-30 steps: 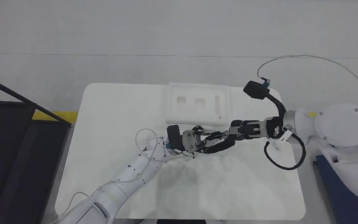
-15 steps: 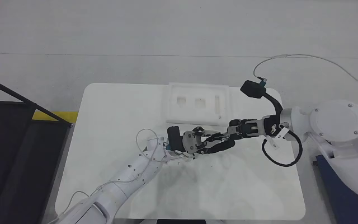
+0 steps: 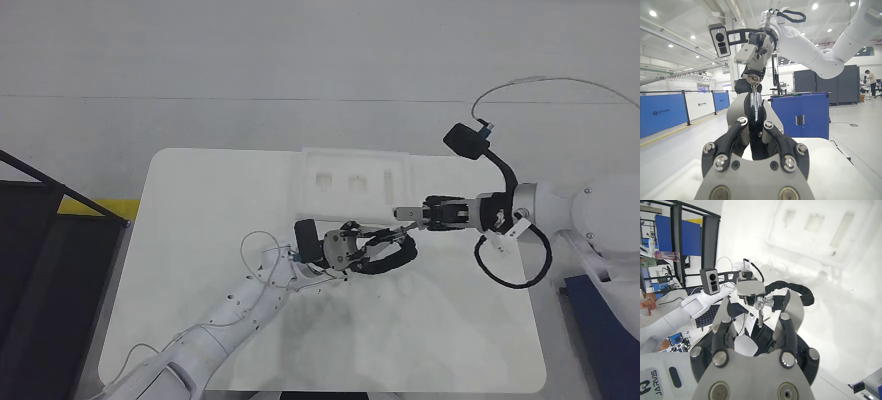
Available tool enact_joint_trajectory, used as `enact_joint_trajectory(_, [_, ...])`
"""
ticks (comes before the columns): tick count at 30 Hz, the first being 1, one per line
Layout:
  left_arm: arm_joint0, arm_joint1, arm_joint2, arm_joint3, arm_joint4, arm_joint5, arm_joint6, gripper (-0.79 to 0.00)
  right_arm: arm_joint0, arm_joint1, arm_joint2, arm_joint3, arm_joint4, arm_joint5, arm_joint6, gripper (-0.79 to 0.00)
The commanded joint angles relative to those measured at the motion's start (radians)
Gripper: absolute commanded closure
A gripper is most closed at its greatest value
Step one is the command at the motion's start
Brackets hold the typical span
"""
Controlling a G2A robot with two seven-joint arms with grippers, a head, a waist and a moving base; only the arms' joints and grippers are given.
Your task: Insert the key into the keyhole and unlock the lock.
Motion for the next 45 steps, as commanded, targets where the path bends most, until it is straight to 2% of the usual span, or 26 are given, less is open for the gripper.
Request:
enact_joint_trajectory(1, [0.0,0.002,-0.009,-0.01,-0.013,-0.017,-0.027,0.0,-0.016,0.001,0.022,0.008,0.032,-0.107,-0.014,-0.785])
enact_joint_trajectory(6, [-0.004,0.016,-0.043,-0.047,-0.032,-0.092,-0.114,0.0,-0.086,0.009,0.074,0.039,0.055,-0.42,-0.013,-0.785])
enact_joint_trajectory(8, [-0.004,0.024,-0.059,-0.064,-0.041,-0.133,-0.159,0.0,-0.119,0.013,0.098,0.054,0.057,-0.493,-0.019,-0.785])
enact_joint_trajectory(11, [0.002,0.035,-0.086,-0.091,-0.061,-0.183,-0.227,0.0,-0.16,0.02,0.127,0.037,0.015,-0.55,-0.021,-0.785])
enact_joint_trajectory(16, [0.02,0.049,-0.118,-0.133,-0.091,-0.24,-0.32,0.0,-0.214,0.028,0.158,-0.016,-0.071,-0.577,-0.047,-0.785])
enact_joint_trajectory(25, [0.048,0.058,-0.14,-0.178,-0.132,-0.266,-0.415,0.0,-0.25,0.032,0.172,-0.097,-0.175,-0.599,-0.053,-0.785])
enact_joint_trajectory(45, [0.043,0.06,-0.133,-0.18,-0.137,-0.283,-0.434,0.0,-0.231,0.029,0.132,-0.114,-0.192,-0.626,0.059,-0.785])
